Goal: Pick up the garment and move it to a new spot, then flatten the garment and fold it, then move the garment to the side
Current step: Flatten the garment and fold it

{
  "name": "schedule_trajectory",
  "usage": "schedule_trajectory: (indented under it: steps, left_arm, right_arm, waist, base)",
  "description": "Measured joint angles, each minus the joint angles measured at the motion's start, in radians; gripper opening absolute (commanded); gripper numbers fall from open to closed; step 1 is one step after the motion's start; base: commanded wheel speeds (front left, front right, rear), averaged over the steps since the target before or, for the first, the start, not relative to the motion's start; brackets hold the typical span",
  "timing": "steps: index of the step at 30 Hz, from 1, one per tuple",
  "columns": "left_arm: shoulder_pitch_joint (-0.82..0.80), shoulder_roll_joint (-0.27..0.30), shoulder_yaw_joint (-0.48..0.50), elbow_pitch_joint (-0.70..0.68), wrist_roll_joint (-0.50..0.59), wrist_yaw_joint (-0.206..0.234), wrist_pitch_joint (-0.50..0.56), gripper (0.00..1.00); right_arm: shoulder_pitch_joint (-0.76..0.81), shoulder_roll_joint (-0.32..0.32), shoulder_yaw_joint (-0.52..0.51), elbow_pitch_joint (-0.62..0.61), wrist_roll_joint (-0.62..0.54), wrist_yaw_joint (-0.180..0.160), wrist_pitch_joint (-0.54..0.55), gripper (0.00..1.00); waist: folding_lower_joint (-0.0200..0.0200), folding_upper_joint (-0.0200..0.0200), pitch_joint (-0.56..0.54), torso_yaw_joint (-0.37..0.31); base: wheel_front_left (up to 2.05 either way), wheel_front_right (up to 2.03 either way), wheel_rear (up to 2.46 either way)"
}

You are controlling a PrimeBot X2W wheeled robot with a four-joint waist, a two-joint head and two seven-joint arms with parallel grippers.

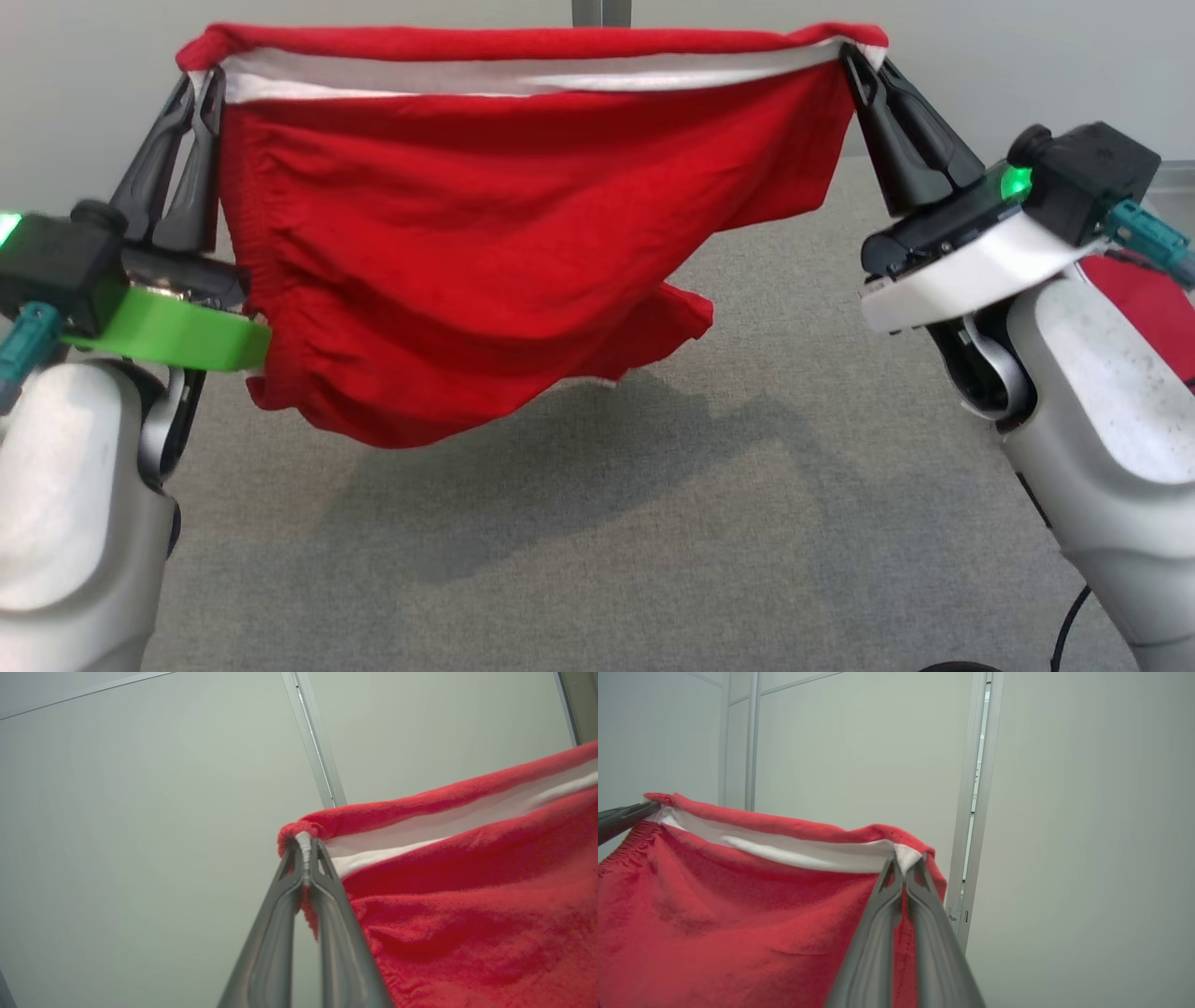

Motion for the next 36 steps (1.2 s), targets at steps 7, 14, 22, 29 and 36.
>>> schedule_trajectory:
  steps: [7,14,22,29,36]
  left_arm:
    - [-0.264,0.053,-0.117,0.124,-0.077,-0.001,0.073,0.0]
    - [-0.626,0.038,-0.212,0.308,-0.049,-0.001,0.034,0.0]
    - [-0.818,0.009,-0.323,0.416,-0.109,-0.001,-0.004,0.0]
    - [-0.525,-0.004,-0.437,0.511,-0.323,-0.001,-0.005,0.0]
    - [-0.216,-0.034,-0.513,0.542,-0.532,-0.001,-0.005,0.0]
  right_arm:
    - [-0.272,-0.001,0.033,0.13,-0.018,0.0,0.043,0.0]
    - [-0.64,-0.006,-0.033,0.352,-0.125,0.0,0.018,0.0]
    - [-0.735,0.049,-0.136,0.385,-0.223,0.0,0.001,0.0]
    - [-0.38,0.044,-0.031,0.408,-0.146,0.0,0.002,0.0]
    - [-0.064,0.03,0.009,0.451,-0.053,0.0,0.001,0.0]
  waist:
    - [0.0,0.0,0.094,-0.023]
    - [0.0001,0.0004,0.26,-0.035]
    - [0.0004,0.0005,0.454,-0.036]
    - [0.0004,0.0007,0.484,-0.052]
    - [0.0,0.0002,0.412,-0.055]
  base:
    - [0.0,0.0,0.0]
    - [0.0,0.0,0.0]
    - [0.0,0.0,0.0]
    - [0.0,0.0,0.0]
    - [0.0,0.0,0.0]
